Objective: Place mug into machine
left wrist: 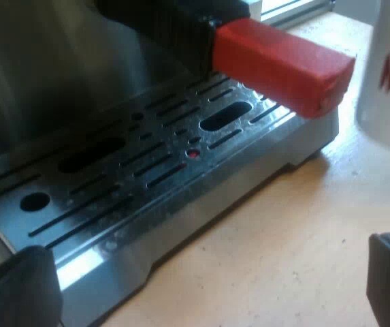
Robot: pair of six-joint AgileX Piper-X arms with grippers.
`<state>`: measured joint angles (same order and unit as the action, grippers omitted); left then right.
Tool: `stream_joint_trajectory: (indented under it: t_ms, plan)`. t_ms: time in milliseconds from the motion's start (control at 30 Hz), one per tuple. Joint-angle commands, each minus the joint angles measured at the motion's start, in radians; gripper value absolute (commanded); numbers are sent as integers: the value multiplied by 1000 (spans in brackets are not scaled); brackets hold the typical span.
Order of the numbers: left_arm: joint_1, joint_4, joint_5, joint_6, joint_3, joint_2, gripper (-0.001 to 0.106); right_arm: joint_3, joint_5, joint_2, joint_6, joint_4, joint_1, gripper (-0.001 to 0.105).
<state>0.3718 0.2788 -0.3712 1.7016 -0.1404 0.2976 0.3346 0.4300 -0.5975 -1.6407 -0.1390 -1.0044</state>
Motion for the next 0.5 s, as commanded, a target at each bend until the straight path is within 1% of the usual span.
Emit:
stream_joint_trajectory:
  t_ms: [33, 100, 167, 300, 433, 467, 500]
  plan:
    - [4, -45, 9, -3, -1, 33, 93, 22, 14, -63, 6, 176, -3, 0]
    - [4, -68, 9, -3, 6, 66, 93, 25, 14, -135, 6, 269, -3, 0]
    - [4, -76, 9, -3, 8, 93, 93, 35, 14, -183, 6, 304, -3, 0]
    - [4, -102, 9, -3, 7, 133, 93, 86, 14, -297, 6, 348, -3, 0]
    - [4, -105, 9, -3, 7, 138, 93, 123, 14, -365, 6, 368, 0, 0]
    - [4, -105, 9, -3, 7, 138, 93, 148, 14, -428, 6, 396, 0, 0]
    - [4, -107, 9, -3, 7, 138, 93, 151, 14, -445, 6, 400, 0, 0]
